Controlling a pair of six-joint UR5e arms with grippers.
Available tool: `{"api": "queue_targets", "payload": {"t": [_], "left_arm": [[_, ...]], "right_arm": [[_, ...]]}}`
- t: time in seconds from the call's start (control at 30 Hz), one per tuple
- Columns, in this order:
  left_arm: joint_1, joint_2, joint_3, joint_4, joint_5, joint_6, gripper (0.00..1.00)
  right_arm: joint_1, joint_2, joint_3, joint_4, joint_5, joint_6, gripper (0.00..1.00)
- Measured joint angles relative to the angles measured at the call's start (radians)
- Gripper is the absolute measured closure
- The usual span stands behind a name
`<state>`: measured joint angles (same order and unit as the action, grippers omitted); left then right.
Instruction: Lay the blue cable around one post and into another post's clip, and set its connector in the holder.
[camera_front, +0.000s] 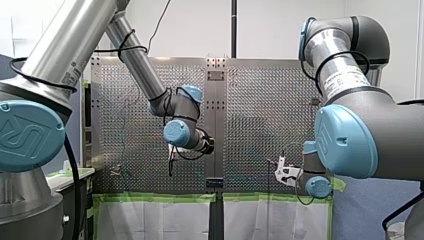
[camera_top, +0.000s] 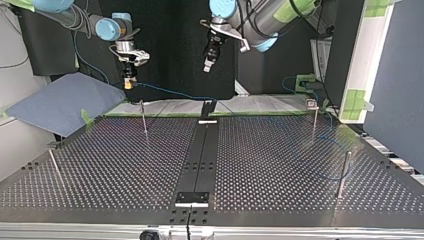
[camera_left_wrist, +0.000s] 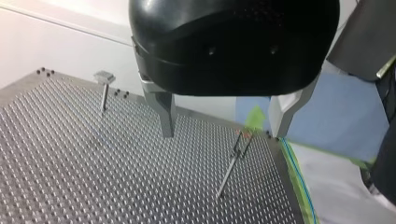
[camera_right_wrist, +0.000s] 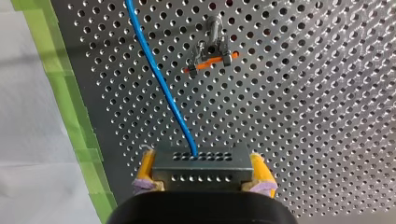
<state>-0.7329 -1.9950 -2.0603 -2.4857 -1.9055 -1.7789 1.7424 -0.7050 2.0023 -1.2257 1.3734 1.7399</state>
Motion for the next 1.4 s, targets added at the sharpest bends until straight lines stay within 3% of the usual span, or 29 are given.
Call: {"api": "queue_targets", "payload": {"t": [0.4, 0.87, 1.4], "left_arm": [[0.018, -0.1, 0.078, 0.1, -0.022, 0.025, 0.0], [0.024, -0.236, 0.214, 0.236, -0.056, 0.046, 0.0], [0.079, -0.369, 0.344, 0.344, -0.07, 0.063, 0.0]], "right_arm": [[0.001, 0.0, 0.0, 0.003, -0.003, 0.0, 1.0], [0.001, 0.001, 0.0, 0.003, -0.003, -0.001, 1.0], [0.001, 0.0, 0.0, 0.003, -0.003, -0.006, 1.0]]}}
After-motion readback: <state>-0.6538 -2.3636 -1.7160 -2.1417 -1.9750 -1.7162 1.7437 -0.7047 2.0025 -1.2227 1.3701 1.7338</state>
